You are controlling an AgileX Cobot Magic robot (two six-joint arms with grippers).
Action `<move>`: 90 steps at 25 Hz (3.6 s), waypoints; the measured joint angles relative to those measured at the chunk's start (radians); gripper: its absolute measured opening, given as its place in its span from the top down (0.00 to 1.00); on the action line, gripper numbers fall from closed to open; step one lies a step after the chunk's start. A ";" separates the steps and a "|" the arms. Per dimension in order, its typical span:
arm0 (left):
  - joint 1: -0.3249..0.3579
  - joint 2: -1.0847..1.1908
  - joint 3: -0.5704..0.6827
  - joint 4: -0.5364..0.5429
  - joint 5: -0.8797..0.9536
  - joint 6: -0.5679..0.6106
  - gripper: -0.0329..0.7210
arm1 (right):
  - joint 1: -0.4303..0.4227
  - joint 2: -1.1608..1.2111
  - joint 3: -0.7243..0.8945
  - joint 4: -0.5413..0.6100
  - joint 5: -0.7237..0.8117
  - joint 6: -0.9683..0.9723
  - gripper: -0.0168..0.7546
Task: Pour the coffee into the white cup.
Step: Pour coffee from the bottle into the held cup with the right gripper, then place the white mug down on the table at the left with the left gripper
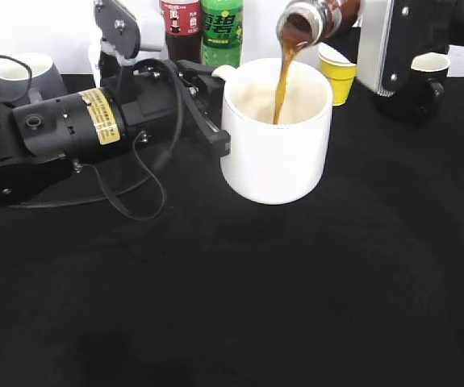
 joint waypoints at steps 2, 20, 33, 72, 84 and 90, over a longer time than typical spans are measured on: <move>0.000 0.000 0.000 0.001 0.000 0.000 0.86 | 0.000 0.000 0.000 0.000 0.000 -0.008 0.31; 0.000 0.000 0.000 0.006 0.007 0.000 0.86 | 0.000 0.000 0.000 0.004 0.020 -0.133 0.31; 0.000 0.007 0.000 0.011 0.014 0.001 0.86 | 0.000 -0.001 0.000 0.131 0.023 -0.282 0.31; 0.370 0.254 0.190 -0.545 -0.225 0.245 0.86 | 0.000 0.000 0.000 0.262 0.089 1.138 0.31; 0.372 0.258 0.248 -0.530 -0.295 0.224 0.64 | 0.000 0.000 0.000 0.262 0.069 1.139 0.31; 0.372 0.090 0.418 -0.521 -0.294 0.222 0.64 | 0.000 0.000 0.005 0.335 0.110 1.139 0.31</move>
